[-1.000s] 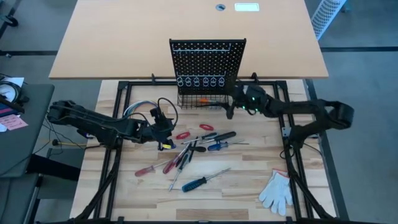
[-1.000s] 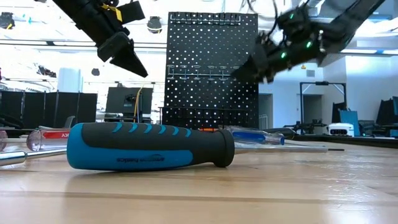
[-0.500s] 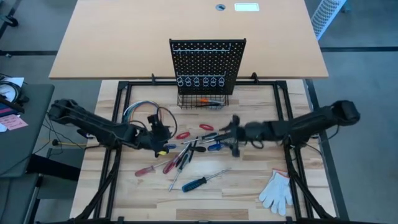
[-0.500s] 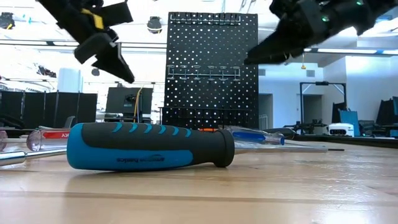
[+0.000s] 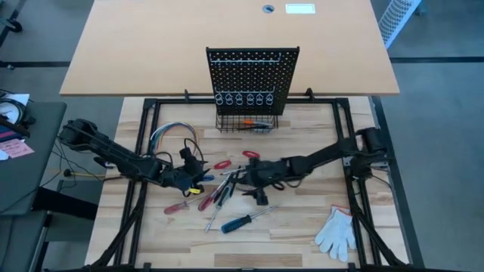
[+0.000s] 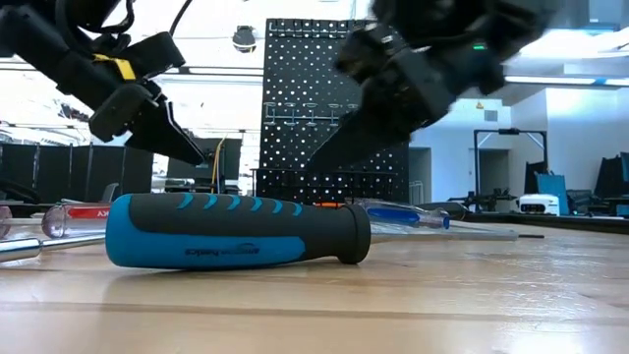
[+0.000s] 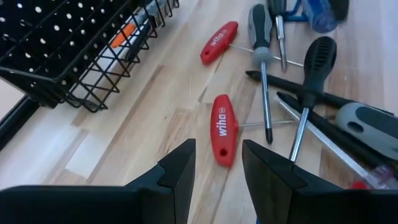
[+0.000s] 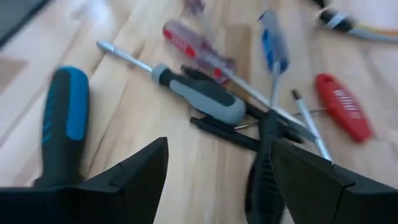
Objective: Hang tools onto peg board
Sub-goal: Move the black pen
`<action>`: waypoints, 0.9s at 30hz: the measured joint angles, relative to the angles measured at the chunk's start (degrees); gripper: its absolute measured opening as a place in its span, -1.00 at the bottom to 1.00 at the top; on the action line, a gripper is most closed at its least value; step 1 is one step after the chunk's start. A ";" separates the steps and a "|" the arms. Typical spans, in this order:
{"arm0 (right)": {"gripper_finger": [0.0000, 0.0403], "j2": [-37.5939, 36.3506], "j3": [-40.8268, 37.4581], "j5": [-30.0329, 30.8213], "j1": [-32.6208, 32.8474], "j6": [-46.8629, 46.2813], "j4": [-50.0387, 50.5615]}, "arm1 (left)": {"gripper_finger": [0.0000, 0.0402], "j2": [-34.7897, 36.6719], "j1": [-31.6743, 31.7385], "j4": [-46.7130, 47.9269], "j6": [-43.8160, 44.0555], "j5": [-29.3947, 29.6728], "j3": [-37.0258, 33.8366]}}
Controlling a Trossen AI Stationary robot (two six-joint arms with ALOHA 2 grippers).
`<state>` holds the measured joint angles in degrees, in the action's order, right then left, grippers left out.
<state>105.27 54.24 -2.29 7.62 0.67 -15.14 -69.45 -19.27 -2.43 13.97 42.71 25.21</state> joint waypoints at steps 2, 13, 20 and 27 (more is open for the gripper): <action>0.41 2.36 4.17 -1.65 -0.21 1.11 4.84 | -0.37 0.00 0.00 0.47 0.04 0.01 -0.10; 0.36 9.86 11.10 -0.02 -0.60 2.53 15.77 | -0.37 0.00 0.00 0.40 0.21 0.01 -0.06; 0.36 9.97 11.32 7.16 -1.34 2.56 15.63 | -0.37 0.00 0.00 0.52 0.19 -0.01 -0.06; 0.36 10.03 13.82 8.80 -0.22 6.63 14.07 | -0.37 0.00 0.00 0.65 0.03 -0.01 -0.04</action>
<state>115.31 68.06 6.51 7.40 7.30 -1.07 -69.45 -19.27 -1.78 14.00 42.70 25.17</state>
